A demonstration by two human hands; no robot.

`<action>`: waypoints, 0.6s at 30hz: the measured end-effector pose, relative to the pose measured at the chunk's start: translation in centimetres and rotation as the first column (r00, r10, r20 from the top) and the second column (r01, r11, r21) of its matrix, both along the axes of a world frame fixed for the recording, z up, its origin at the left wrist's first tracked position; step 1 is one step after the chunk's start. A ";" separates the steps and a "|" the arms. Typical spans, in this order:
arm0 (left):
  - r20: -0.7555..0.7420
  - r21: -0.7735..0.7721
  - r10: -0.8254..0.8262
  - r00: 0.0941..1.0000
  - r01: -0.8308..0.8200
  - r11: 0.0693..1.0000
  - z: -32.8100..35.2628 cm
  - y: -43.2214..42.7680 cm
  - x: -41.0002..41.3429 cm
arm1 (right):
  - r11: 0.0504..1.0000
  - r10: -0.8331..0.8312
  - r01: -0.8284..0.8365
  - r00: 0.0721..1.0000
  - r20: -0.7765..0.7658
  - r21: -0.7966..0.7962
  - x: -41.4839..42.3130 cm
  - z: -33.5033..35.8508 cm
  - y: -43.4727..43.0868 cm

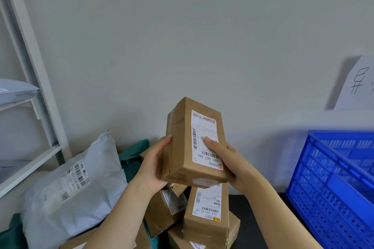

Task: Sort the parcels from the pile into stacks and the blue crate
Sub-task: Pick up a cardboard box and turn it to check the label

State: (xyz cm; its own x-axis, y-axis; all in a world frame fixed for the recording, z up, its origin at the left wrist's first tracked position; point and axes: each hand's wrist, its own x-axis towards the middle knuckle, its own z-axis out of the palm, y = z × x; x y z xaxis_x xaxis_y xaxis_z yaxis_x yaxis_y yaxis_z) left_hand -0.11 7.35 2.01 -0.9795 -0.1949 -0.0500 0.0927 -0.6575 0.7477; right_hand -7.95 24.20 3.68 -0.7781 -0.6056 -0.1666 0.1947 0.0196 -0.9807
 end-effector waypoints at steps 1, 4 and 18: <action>-0.007 -0.010 0.004 1.000 -0.004 1.000 0.0 -0.1 0.0 | 0.999 0.012 -0.011 0.999 0.031 -0.034 -0.1 -0.1 0.1; -0.017 -0.038 -0.001 1.000 0.001 0.999 0.1 -0.2 -0.1 | 0.991 0.052 -0.029 0.983 0.176 -0.129 -0.3 -0.5 0.4; 0.141 -0.636 0.092 0.986 0.019 0.771 1.0 0.9 -0.6 | 0.977 -0.177 0.184 0.982 0.068 -0.108 -0.4 -1.3 0.8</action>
State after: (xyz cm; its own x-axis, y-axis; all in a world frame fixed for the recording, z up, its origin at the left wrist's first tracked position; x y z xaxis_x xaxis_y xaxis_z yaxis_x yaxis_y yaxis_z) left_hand -0.71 8.24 2.97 -0.9609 -0.2721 -0.0522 -0.0465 -0.0274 0.9985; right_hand -8.35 25.00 2.40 -0.8676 -0.4734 -0.1521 0.2406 -0.1319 -0.9616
